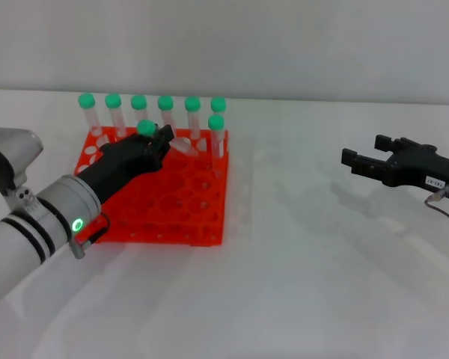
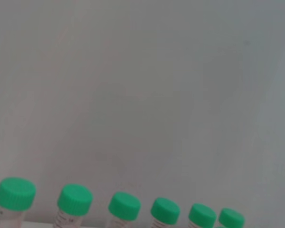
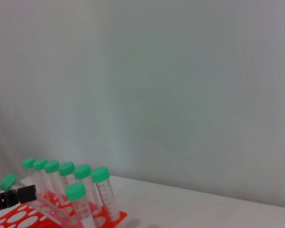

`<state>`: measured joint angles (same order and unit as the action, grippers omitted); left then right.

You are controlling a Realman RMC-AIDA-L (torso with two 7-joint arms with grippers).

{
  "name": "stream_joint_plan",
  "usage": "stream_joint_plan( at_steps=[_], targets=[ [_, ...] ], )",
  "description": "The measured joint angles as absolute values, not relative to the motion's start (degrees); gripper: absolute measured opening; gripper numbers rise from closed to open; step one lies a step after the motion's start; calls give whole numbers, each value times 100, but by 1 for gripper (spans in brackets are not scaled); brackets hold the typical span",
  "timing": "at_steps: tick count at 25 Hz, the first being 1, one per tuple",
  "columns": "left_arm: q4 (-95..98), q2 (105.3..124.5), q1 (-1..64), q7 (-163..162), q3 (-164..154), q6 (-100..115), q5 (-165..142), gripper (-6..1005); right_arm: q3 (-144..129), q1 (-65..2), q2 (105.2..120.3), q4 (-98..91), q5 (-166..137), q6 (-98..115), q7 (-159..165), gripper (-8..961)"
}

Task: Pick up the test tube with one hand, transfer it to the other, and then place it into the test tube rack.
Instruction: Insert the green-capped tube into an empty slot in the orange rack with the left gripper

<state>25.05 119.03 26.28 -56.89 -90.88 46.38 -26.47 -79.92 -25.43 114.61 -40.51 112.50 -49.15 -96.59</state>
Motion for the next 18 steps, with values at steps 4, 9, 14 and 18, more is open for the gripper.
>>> stream_joint_plan(
  at_steps=[4,9,14,18],
  targets=[
    [2505,11900,2765,-5829,-9080,4341,-2645,215,-7989,-2570,11461,-4032,11250,-4902,-9659,862],
    [2521,11900,2856,-5811,-9087,4224,-2649,215,-7989,-2597,11460,-4006,11250,-4839,-9659,862],
    [2548,11900,2913,-5779,-9073,4215,-2660,215,-7981,-2608,11436,-4002,11250,-4811,-9659,862],
    [2549,11895,2988,-5777,-9062,4207,-2648,333,-7979,-2613,11429,-4000,11250,-4800,-9659,862]
  ],
)
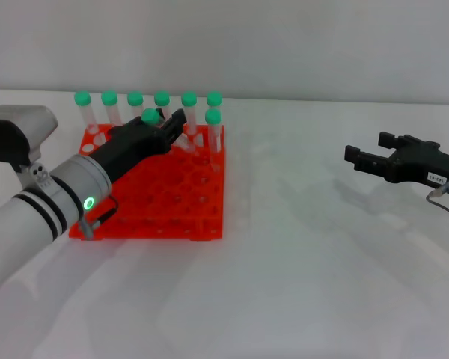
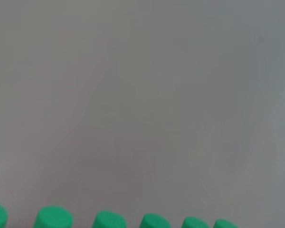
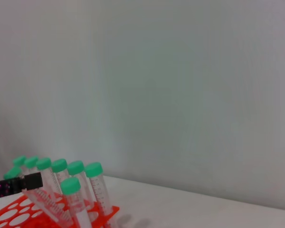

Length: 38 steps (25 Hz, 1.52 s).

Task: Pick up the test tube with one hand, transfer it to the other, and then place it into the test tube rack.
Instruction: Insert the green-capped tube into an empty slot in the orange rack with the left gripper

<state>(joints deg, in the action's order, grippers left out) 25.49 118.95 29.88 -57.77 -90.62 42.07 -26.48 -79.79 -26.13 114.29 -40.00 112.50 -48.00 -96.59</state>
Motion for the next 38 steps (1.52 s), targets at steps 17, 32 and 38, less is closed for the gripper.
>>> stream_joint_plan(
  at_steps=[17,32,38],
  targets=[
    [2512,11879,3370,-5497,-9005,3615,-2667,443,-7981,-2619,11420,-3982,11250,-4783,-9680,861],
    [2545,11919,3559,-5035,-9027,3618,-2743,445,-7981,-2619,11439,-3874,11250,-4787,-9726,861],
    [2489,11913,3718,-4781,-8991,3550,-2687,446,-7981,-2641,11460,-3852,11250,-4791,-9783,861]
  ],
)
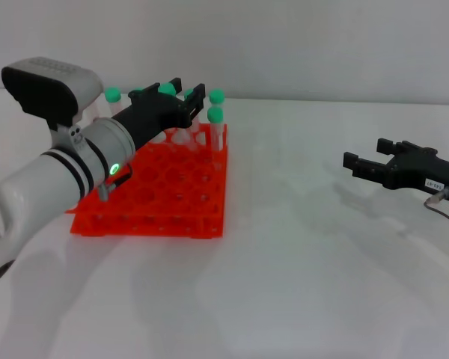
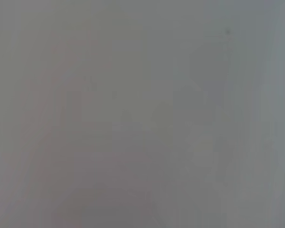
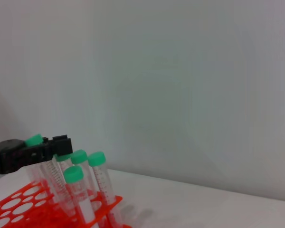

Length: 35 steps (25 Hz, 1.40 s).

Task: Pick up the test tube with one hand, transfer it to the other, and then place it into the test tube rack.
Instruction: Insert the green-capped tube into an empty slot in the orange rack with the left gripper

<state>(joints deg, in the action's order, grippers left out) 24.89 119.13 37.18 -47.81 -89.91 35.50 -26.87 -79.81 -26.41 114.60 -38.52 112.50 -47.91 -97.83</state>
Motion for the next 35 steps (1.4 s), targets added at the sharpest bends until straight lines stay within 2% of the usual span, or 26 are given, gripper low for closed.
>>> stream_joint_plan(
  at_steps=[10,35],
  targets=[
    [2434,11914,3969,-4754,-9009,3180,-2719,447,-7981,-2670,11461,-3776,11250,-4790,-9791,861],
    [2408,11927,3894,-4472,-9569,3237,-2703,450,-7980,-2656,11436,-3780,11250,-4799,-9800,860]
  ],
)
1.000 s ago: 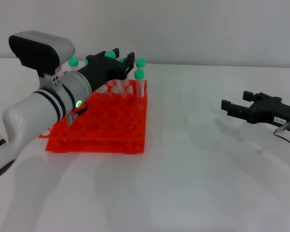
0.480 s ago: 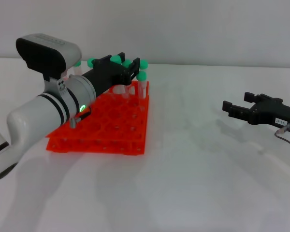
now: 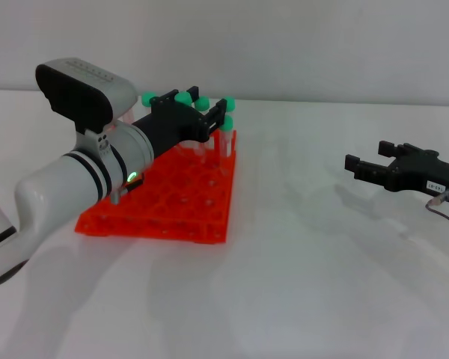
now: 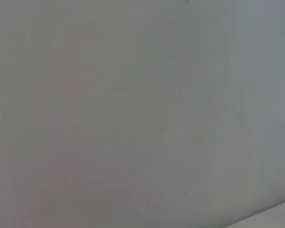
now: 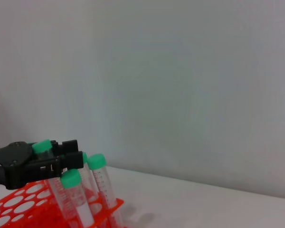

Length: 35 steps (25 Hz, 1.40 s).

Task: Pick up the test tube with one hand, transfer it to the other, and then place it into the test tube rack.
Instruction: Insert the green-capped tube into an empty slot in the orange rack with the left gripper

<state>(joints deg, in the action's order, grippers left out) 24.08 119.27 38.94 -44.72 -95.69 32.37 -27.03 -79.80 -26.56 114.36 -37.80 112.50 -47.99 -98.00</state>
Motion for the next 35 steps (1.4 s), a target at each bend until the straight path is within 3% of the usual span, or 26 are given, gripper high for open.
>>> stream_joint_plan(
  at_steps=[2,13,26,35],
  targets=[
    [2419,11932,3873,-4464,-9603,3238,-2702,474,-7980,-2658,11435,-3780,11250,-4806,-9800,860],
    [2441,11940,3691,-4455,-9618,3359,-2687,833,-7980,-2625,11435,-3779,11249,-4836,-9800,860],
    [3587,11955,2562,-3705,-9627,3904,-2739,870,-8015,-2606,11422,-3779,11245,-4915,-9800,860],
    [3867,11942,2392,-3378,-9390,4323,-2678,874,-7998,-2482,11409,-3781,11240,-5021,-9800,860]
  ],
)
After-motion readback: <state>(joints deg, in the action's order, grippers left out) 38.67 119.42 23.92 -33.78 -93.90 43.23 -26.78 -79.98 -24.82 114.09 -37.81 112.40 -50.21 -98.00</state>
